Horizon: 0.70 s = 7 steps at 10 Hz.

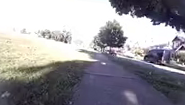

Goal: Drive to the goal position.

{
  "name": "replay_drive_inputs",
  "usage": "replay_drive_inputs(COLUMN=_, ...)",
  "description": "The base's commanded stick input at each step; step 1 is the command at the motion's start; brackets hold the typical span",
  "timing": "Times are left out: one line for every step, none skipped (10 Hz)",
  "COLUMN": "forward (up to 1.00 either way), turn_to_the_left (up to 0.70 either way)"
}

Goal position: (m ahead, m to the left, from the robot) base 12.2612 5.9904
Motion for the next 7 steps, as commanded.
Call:
replay_drive_inputs(forward=0.08, turn_to_the_left=0.00)
replay_drive_inputs(forward=0.08, turn_to_the_left=0.00)
replay_drive_inputs(forward=0.09, turn_to_the_left=0.00)
replay_drive_inputs(forward=0.08, turn_to_the_left=0.00)
replay_drive_inputs(forward=0.08, turn_to_the_left=0.00)
replay_drive_inputs(forward=0.08, turn_to_the_left=0.00)
replay_drive_inputs(forward=0.08, turn_to_the_left=0.00)
